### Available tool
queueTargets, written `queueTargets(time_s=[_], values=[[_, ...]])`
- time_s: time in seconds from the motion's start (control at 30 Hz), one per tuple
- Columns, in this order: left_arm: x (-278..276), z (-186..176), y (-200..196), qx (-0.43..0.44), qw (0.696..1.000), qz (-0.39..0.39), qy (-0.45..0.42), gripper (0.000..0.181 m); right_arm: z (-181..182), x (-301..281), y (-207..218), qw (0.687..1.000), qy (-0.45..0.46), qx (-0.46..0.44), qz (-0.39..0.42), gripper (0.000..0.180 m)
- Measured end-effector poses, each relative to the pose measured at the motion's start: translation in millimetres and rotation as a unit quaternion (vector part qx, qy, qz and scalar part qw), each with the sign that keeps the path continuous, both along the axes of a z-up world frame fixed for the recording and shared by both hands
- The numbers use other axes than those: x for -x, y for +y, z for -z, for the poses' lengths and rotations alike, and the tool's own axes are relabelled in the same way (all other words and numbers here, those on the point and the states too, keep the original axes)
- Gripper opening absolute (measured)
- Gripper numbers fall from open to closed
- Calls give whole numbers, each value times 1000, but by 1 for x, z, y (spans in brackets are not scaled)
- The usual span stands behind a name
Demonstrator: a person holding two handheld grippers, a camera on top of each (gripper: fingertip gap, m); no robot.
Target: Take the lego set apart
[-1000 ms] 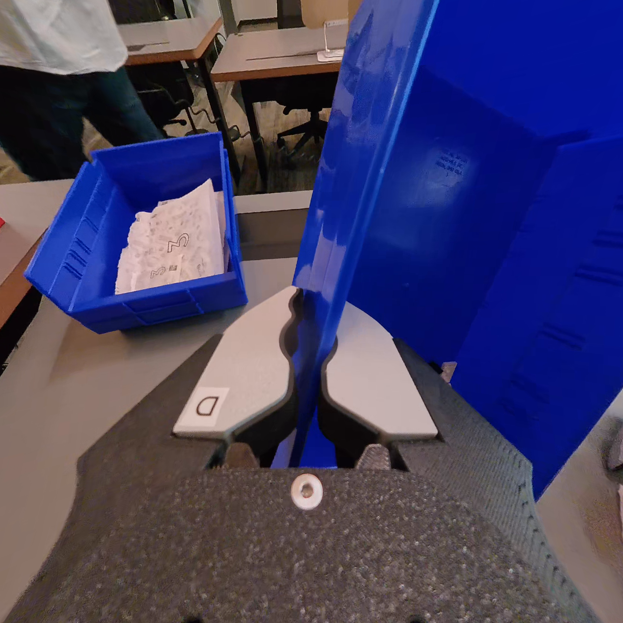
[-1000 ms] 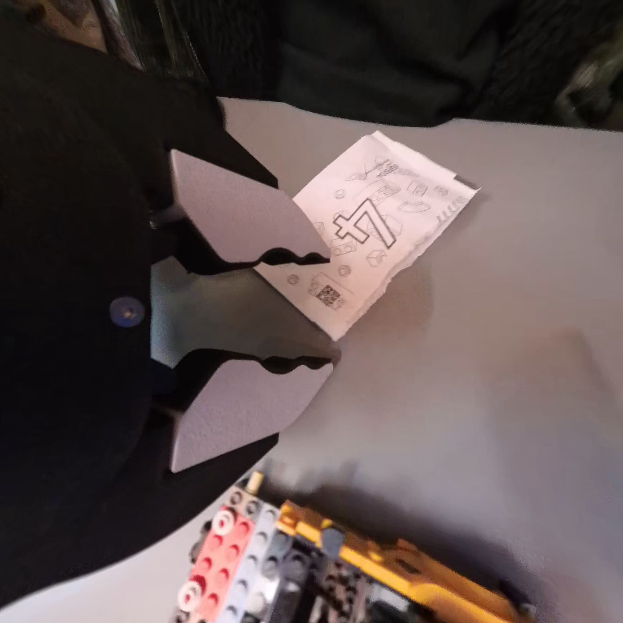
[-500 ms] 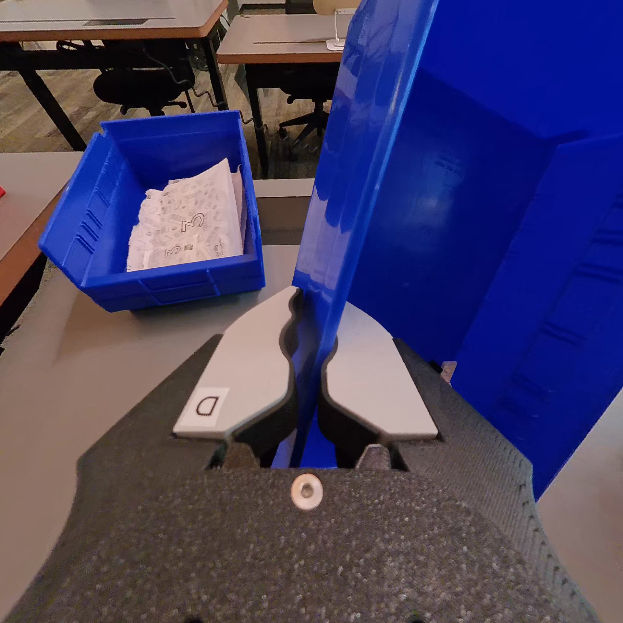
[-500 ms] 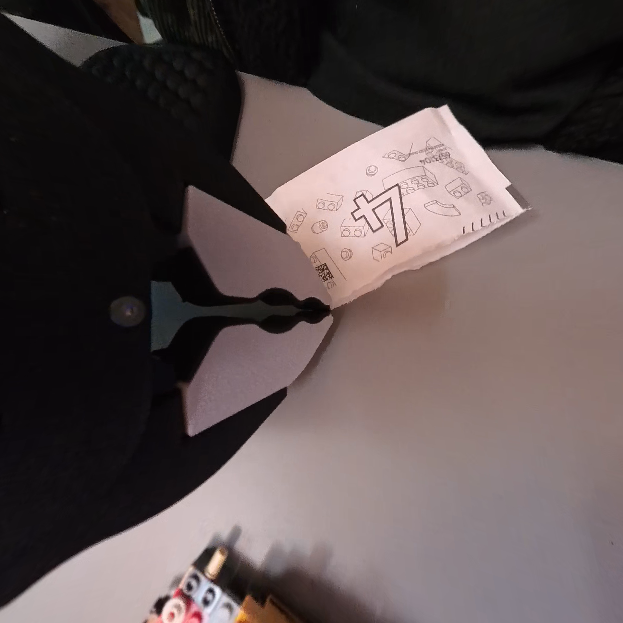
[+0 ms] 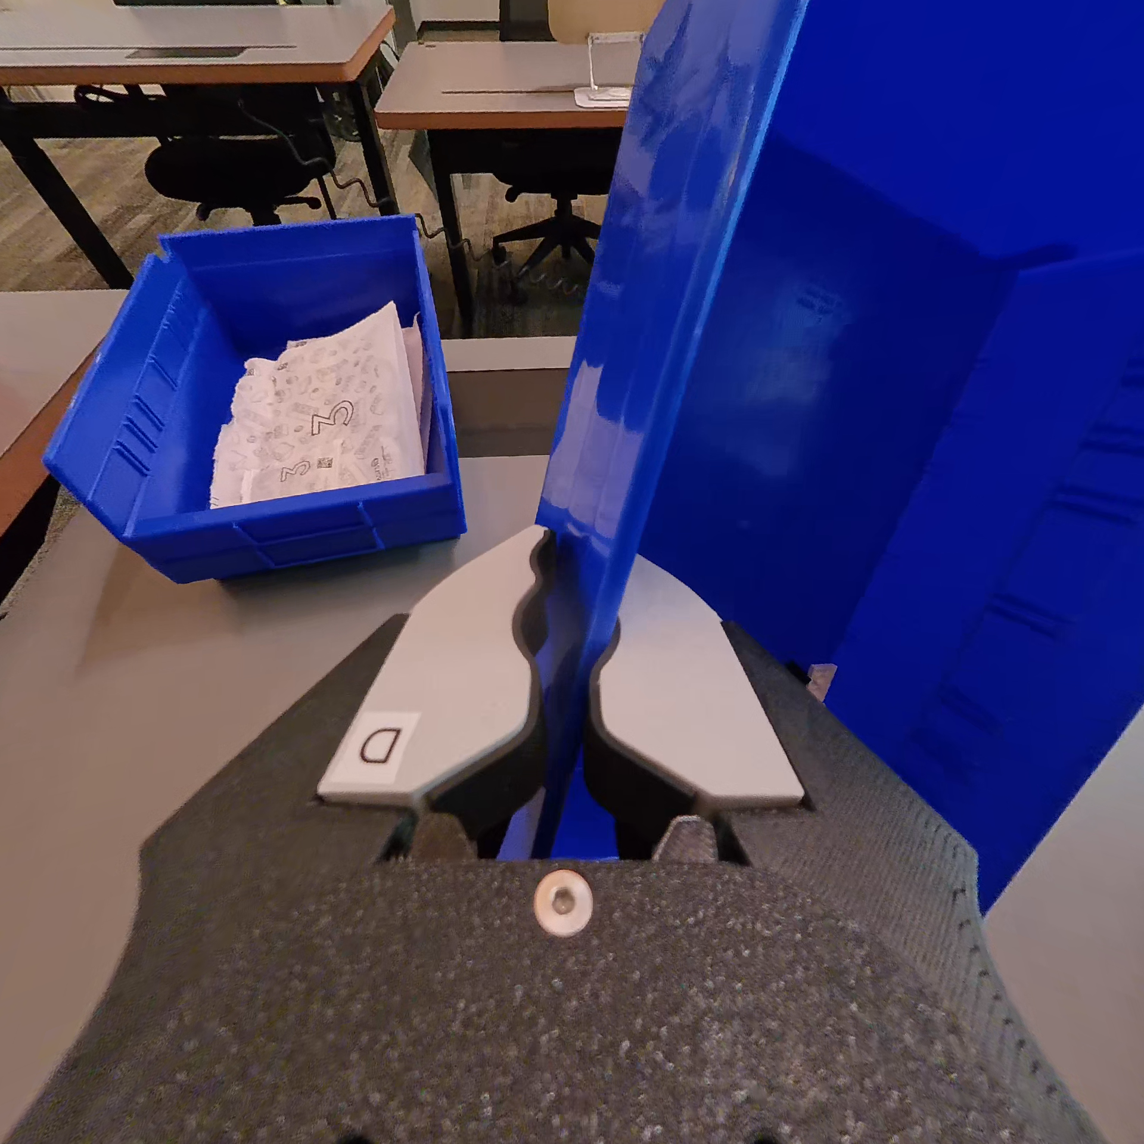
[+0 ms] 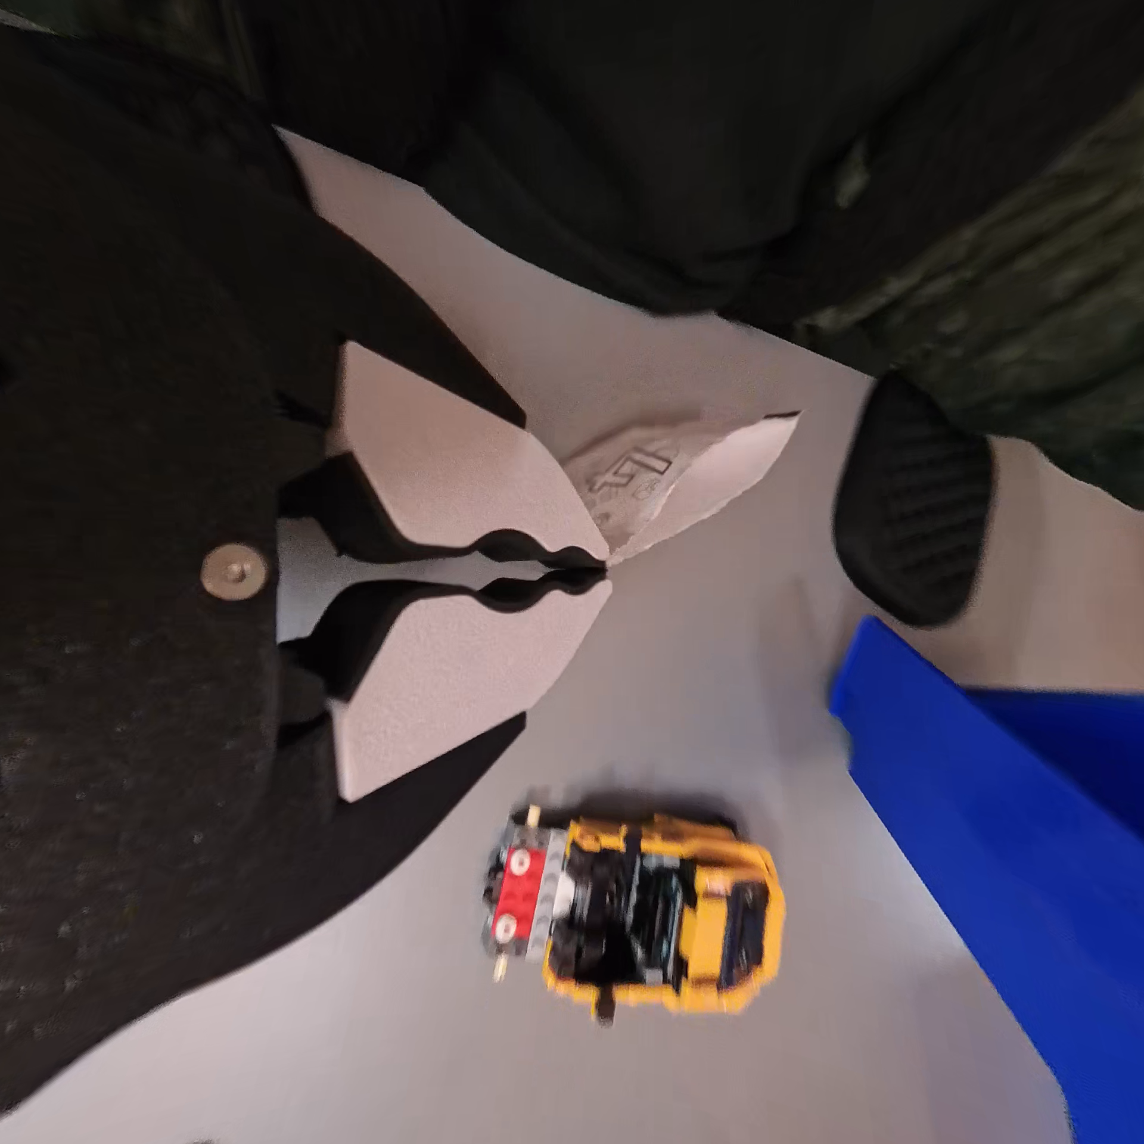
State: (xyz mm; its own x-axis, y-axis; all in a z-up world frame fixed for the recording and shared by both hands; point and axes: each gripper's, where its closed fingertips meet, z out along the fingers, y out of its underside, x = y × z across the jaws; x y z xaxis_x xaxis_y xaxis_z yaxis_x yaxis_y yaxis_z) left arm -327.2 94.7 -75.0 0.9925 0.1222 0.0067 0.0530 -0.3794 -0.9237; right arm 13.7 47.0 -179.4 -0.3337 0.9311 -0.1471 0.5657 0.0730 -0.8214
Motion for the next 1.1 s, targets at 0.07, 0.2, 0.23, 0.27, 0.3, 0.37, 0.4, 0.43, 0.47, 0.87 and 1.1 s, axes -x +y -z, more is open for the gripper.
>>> queueTargets(time_s=[0.07, 0.2, 0.23, 0.27, 0.3, 0.37, 0.4, 0.43, 0.47, 0.87, 1.1], values=[[-1, -3, 0, -3, 1000, 3, -3, 8, -11, 0, 14, 998, 33, -8, 52, 0], [-7, -8, 0, -9, 1000, 10, -3, 8, 2, -4, 18, 993, 49, -24, 104, 0], [-9, -8, 0, -8, 1000, 13, -2, 8, 6, -4, 15, 992, 52, -26, 110, 0], [-10, -9, 1, -8, 1000, 15, -1, 8, 9, -3, 13, 991, 53, -26, 117, 0], [-12, -9, 1, -7, 1000, 17, 0, 8, 12, -3, 12, 991, 51, -23, 121, 0], [-15, -10, 3, -8, 1000, 20, 2, 8, 13, -2, 12, 990, 53, -28, 128, 0], [-17, -11, 3, -8, 1000, 22, 3, 8, 12, -2, 12, 990, 55, -31, 130, 0], [-18, -12, 4, -9, 1000, 23, 4, 8, 11, -1, 12, 989, 58, -34, 129, 0], [-20, -12, 4, -10, 1000, 24, 4, 8, 9, 0, 13, 989, 61, -39, 131, 0], [-24, -13, 8, -6, 1000, 30, 4, 8, 32, 4, 27, 990, 29, -109, 86, 47], [-28, -13, 12, -5, 999, 39, 1, 8, 38, 19, 29, 988, 31, -150, 35, 0]])
